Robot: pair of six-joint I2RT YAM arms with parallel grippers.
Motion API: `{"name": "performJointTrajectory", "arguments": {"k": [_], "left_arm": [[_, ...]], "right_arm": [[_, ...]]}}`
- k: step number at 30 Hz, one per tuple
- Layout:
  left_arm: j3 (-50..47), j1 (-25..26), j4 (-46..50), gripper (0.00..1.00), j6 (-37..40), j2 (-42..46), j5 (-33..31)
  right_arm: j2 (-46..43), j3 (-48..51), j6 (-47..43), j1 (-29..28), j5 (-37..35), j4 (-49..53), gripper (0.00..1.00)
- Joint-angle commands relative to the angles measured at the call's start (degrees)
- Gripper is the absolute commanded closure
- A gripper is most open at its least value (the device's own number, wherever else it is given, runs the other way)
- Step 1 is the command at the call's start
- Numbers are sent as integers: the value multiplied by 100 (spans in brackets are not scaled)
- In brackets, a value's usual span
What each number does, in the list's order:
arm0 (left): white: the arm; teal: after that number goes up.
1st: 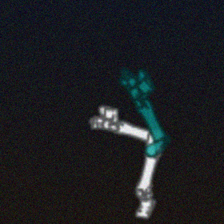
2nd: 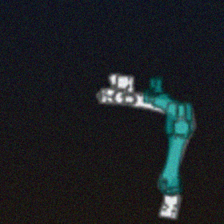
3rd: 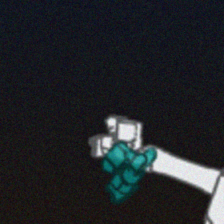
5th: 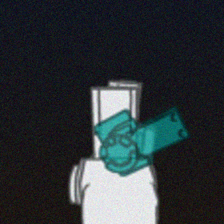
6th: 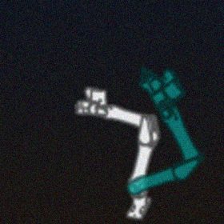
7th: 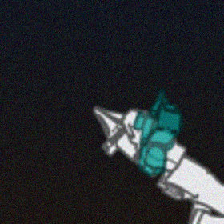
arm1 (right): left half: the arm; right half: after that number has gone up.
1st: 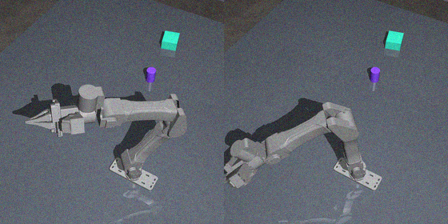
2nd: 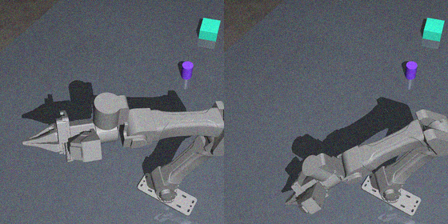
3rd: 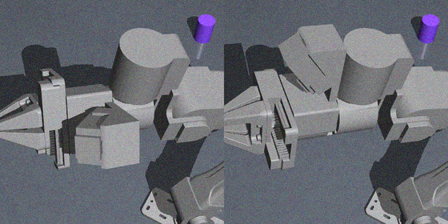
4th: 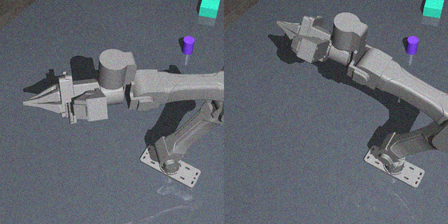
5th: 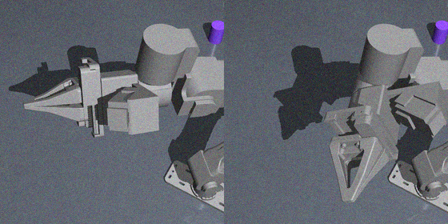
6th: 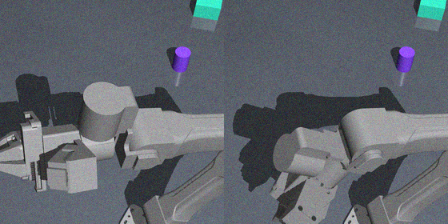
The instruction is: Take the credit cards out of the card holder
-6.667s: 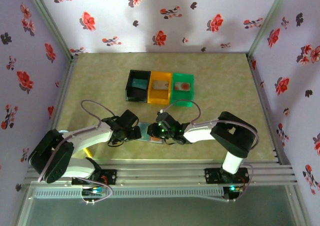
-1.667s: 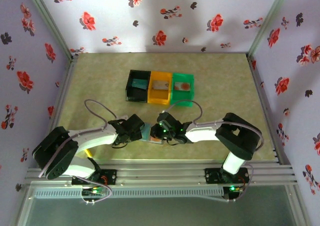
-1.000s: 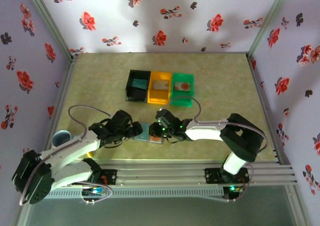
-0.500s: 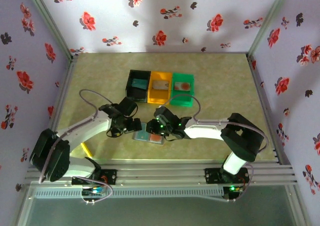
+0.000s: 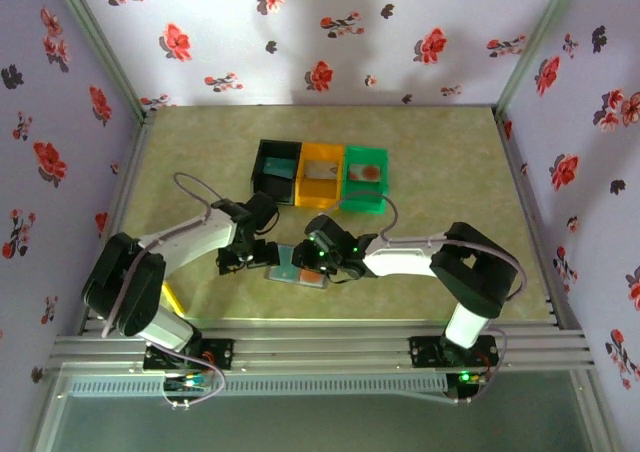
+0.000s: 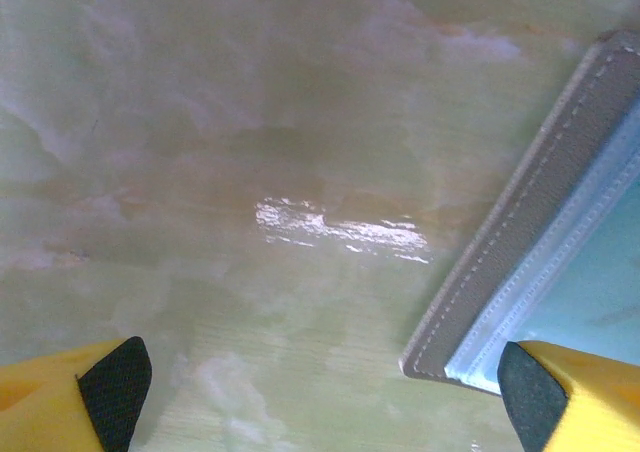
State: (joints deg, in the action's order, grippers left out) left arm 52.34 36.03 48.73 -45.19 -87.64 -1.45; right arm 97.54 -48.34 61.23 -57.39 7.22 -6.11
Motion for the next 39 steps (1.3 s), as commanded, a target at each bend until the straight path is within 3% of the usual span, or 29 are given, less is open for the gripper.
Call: {"name": "performJointTrajectory", "arguments": {"k": [1, 32, 39], "left_arm": [[76, -121, 194, 6, 202, -117, -107], [-816, -132, -763, 5, 164, -513, 400], [-1009, -53, -1016, 5, 76, -656, 484]], "right_arm": [[115, -177, 90, -34, -173, -119, 70], [514, -399, -67, -120, -546, 204, 67], [544, -234, -158, -178, -333, -413, 67]]}}
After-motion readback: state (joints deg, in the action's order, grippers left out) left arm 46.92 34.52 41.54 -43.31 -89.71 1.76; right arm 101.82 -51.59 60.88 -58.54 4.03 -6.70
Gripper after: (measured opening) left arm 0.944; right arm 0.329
